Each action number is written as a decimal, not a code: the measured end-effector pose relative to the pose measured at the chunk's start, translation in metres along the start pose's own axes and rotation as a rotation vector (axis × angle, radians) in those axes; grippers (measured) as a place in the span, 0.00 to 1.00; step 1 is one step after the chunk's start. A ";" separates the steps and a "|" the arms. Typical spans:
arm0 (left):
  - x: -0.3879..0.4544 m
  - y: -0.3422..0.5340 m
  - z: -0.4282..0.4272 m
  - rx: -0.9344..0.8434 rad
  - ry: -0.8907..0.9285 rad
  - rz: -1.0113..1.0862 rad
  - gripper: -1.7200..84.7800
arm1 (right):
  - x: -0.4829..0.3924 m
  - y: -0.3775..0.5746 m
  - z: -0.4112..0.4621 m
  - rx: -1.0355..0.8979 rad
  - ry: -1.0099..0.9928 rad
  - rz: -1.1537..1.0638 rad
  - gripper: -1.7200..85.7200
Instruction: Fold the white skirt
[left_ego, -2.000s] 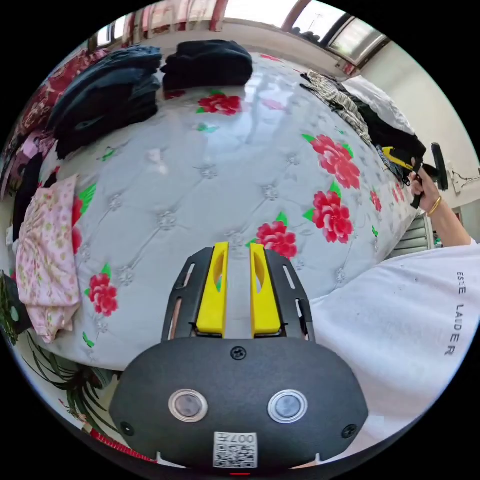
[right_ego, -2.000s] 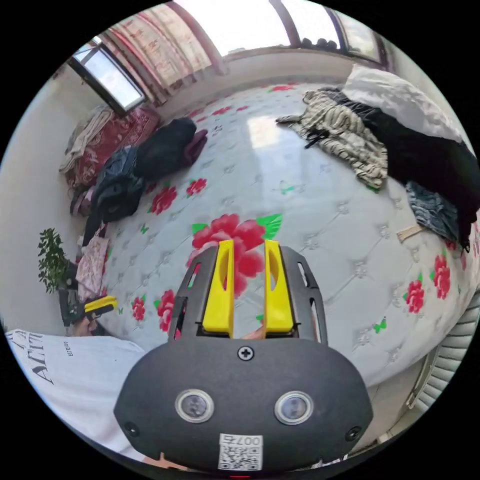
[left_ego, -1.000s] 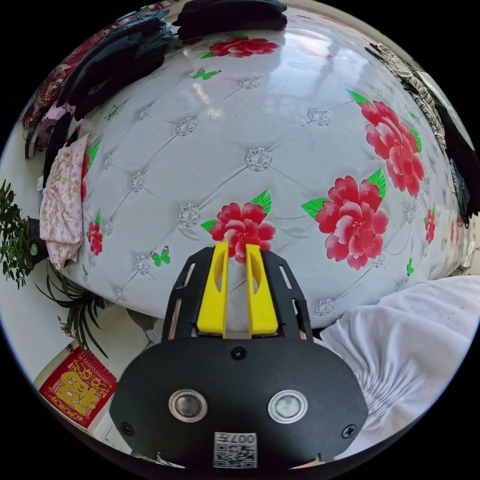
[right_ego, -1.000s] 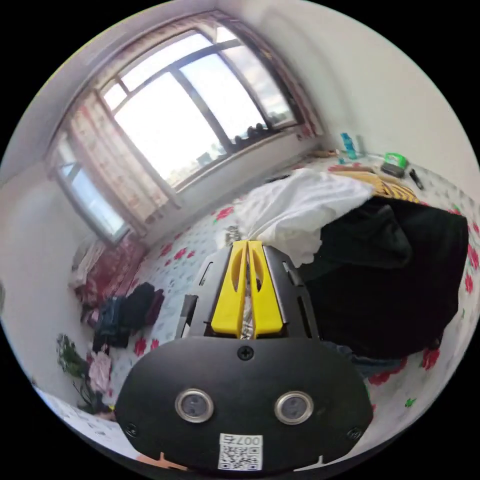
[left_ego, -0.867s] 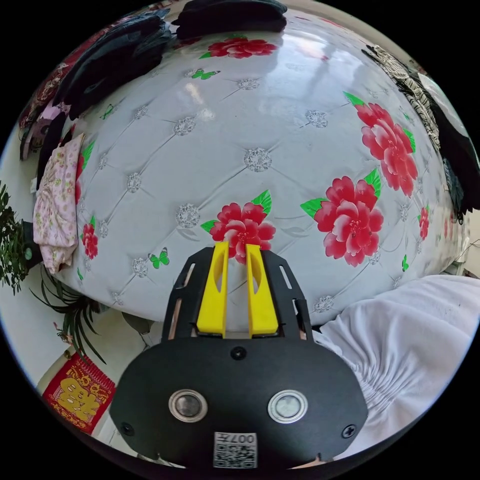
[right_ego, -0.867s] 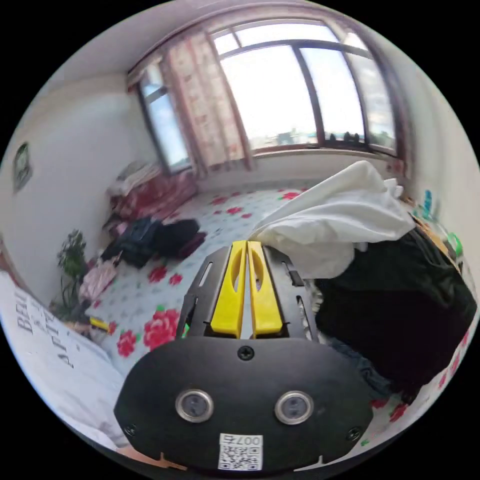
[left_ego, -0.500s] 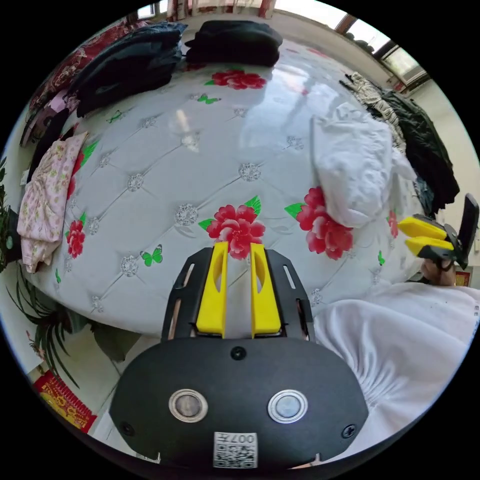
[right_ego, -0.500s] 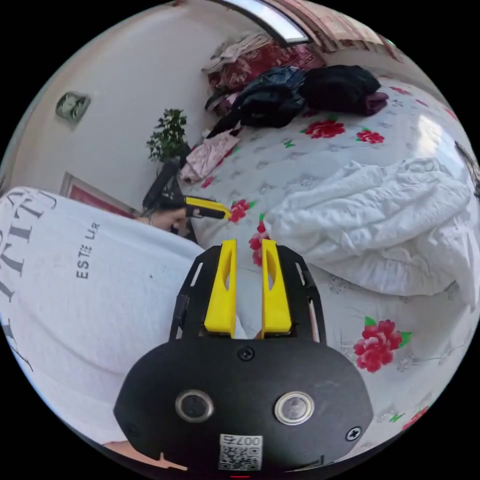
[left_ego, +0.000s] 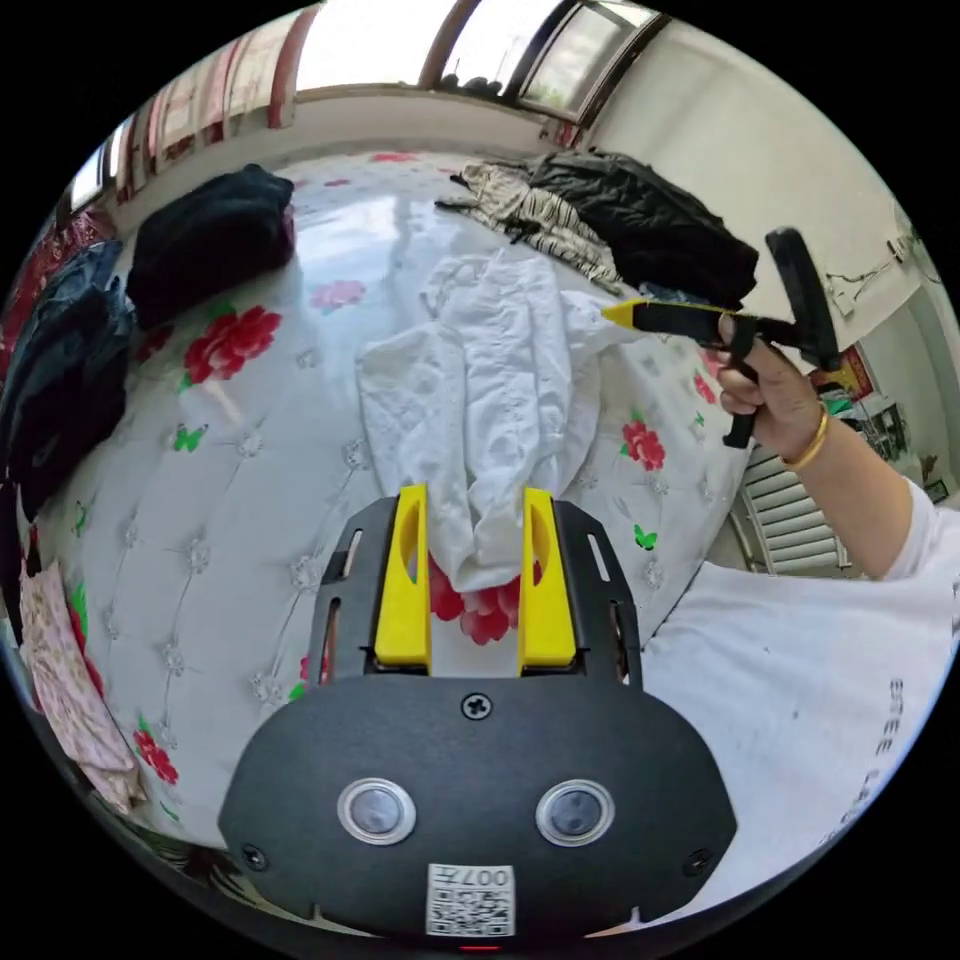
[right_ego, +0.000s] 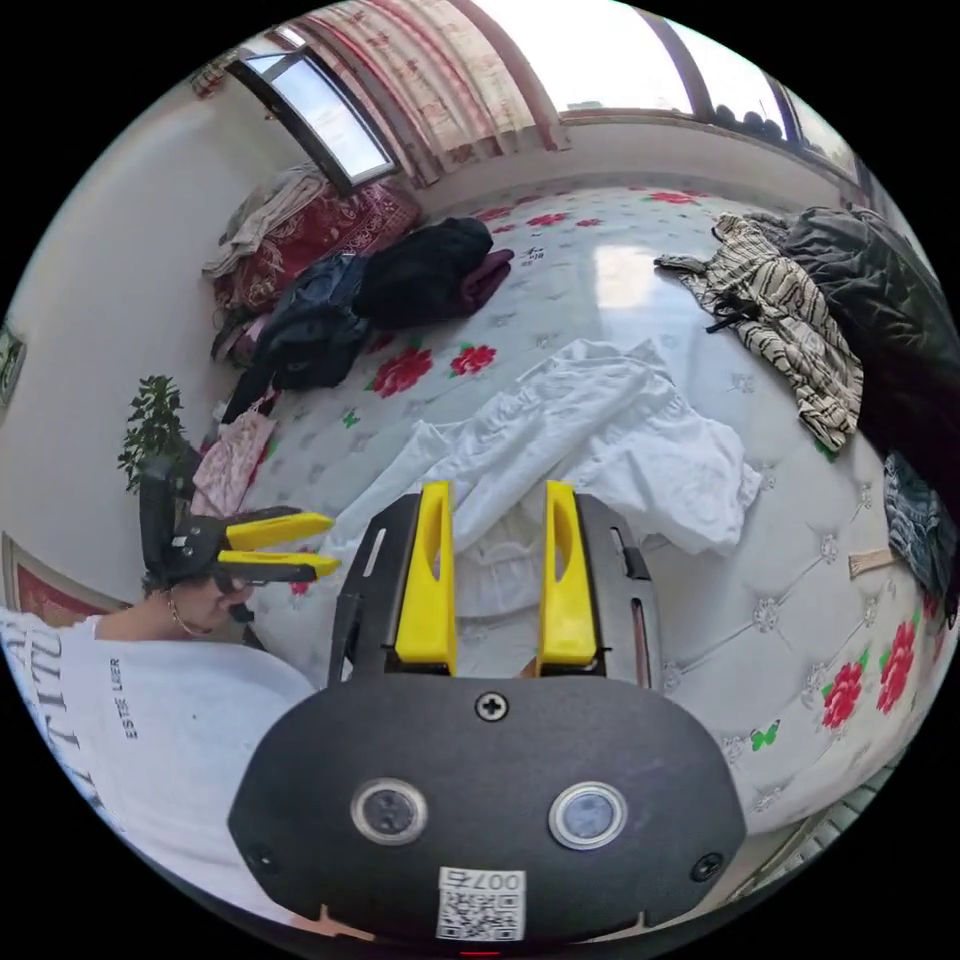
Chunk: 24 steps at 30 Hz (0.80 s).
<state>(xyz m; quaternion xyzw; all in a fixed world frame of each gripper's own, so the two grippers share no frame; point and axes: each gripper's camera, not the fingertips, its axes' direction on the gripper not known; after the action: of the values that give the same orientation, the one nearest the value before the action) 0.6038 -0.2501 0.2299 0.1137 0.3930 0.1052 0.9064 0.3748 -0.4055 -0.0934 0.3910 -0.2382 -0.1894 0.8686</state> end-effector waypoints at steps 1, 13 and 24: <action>-0.002 -0.008 0.022 -0.076 0.000 -0.014 0.15 | 0.006 -0.014 0.018 -0.013 0.038 0.075 0.11; -0.133 0.068 -0.095 0.138 -0.146 -0.273 0.06 | -0.115 0.051 0.048 -0.197 -0.438 -0.330 0.03; -0.095 0.146 -0.164 0.225 -0.281 -0.232 0.16 | -0.039 0.065 0.024 -0.181 -0.200 -0.109 0.12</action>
<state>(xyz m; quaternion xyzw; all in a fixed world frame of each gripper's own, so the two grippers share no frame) 0.4047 -0.1179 0.2288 0.1819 0.2825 -0.0613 0.9399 0.3388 -0.3597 -0.0400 0.3025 -0.2837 -0.2952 0.8608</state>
